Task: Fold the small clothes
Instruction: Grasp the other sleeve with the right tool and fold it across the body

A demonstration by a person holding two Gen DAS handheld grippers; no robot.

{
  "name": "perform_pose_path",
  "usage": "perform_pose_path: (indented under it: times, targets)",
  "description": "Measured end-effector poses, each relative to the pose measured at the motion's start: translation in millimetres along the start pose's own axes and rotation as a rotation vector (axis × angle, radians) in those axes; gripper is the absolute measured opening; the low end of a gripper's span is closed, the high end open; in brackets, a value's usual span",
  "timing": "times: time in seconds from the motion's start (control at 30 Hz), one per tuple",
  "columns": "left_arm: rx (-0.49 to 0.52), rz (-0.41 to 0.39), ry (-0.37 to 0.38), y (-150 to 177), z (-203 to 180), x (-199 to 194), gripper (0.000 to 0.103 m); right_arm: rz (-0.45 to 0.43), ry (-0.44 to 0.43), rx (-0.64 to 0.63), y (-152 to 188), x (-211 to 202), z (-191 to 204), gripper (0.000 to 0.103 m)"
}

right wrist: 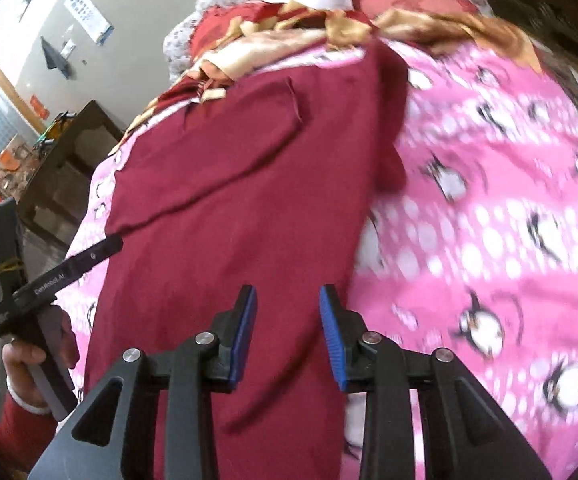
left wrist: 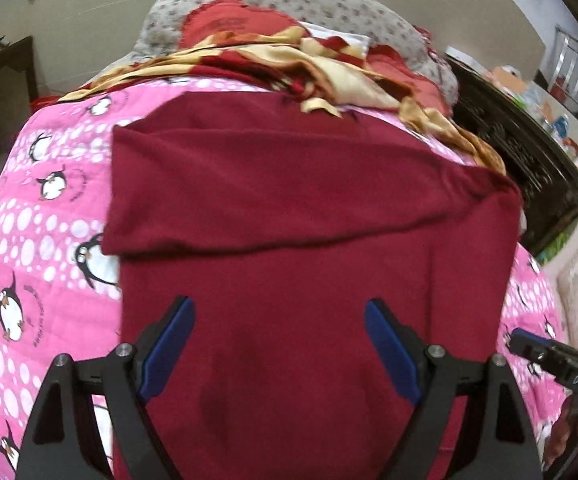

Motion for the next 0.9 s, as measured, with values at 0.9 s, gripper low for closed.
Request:
perform_pose_path:
  times: [0.9]
  targets:
    - [0.339, 0.08, 0.201, 75, -85, -39, 0.09, -0.011, -0.306, 0.125, 17, 21, 24, 0.034]
Point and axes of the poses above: each gripper's, at about its wrist camera, not at the fingertips, and x roughly the way its jaws point, z to its left, y to its underside, the point moved 6 cm from there along x, roughly the way its jaws point, and after that the axes turned 4 degrees about y, right-handed, at the moved point
